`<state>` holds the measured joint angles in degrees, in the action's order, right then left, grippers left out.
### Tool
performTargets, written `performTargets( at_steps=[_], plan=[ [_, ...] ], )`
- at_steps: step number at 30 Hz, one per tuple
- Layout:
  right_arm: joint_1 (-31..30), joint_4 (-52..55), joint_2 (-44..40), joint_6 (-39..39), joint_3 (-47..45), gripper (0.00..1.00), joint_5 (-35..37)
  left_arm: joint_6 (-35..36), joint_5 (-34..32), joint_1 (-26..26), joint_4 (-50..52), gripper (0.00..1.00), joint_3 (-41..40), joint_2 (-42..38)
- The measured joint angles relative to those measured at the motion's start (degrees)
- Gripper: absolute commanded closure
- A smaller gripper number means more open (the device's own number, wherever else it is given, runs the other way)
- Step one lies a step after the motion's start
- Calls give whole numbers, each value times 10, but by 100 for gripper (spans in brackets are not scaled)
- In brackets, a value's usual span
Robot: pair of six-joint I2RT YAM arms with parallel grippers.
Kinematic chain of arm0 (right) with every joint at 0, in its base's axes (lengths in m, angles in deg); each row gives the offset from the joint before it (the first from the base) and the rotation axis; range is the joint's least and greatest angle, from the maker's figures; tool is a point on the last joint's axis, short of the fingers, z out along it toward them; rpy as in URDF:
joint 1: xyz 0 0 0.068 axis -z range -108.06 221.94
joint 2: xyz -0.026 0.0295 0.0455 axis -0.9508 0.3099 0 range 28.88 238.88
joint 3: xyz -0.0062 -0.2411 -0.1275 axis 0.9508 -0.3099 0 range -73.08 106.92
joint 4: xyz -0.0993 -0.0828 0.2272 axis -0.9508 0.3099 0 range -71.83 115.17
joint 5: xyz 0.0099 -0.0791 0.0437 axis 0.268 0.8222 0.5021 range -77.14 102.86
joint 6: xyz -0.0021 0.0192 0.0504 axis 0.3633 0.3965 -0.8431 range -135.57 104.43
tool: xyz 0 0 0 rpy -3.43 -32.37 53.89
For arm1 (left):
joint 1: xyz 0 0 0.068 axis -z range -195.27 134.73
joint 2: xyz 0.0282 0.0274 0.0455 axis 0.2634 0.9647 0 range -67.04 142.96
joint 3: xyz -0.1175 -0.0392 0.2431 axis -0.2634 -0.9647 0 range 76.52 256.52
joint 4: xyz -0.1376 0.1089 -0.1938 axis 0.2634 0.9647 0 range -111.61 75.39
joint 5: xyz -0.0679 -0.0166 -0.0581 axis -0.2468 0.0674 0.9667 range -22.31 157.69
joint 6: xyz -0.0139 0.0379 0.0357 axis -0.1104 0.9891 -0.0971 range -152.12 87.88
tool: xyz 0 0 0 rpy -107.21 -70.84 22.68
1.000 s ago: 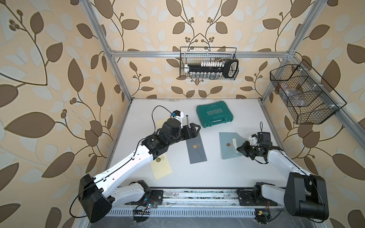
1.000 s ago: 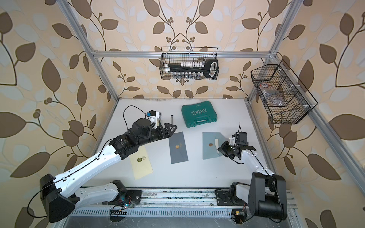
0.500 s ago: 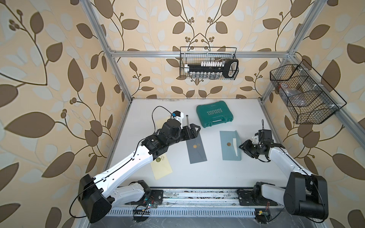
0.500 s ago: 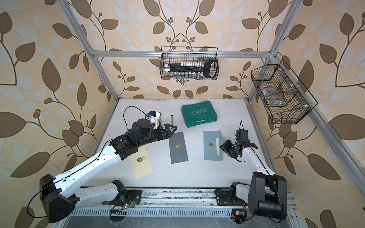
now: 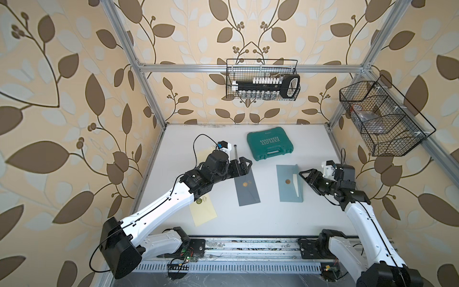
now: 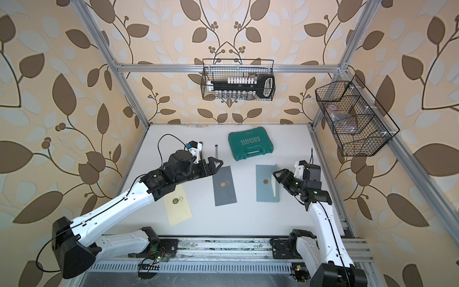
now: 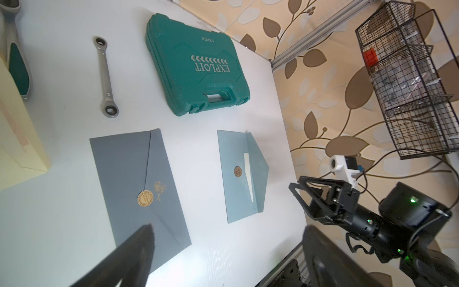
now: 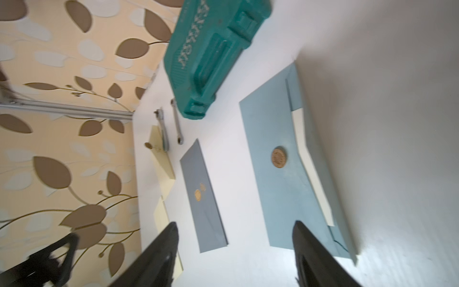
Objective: Open the envelope
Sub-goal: Place the envelope at the center of the board, then adjust the envelope at the center of the board.
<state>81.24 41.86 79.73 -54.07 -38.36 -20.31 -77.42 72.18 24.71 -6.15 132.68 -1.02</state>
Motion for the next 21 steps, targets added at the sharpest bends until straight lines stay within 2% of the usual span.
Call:
performTargets(
  at_steps=[4, 10, 15, 21],
  plan=[
    [-44, -48, 2, -22, 0, 20, -46, -21, 12, -23, 21, 2, -3, 7],
    [-171, -89, 24, -26, 9, 14, -46, -62, 30, -63, 36, 1, -40, 8],
    [-287, -99, 105, -9, 56, 9, -26, -85, 35, -71, 54, 1, -61, 8],
    [-390, -87, 213, 9, 108, 7, 18, -103, 45, -74, 56, 1, -71, 15]
  ],
)
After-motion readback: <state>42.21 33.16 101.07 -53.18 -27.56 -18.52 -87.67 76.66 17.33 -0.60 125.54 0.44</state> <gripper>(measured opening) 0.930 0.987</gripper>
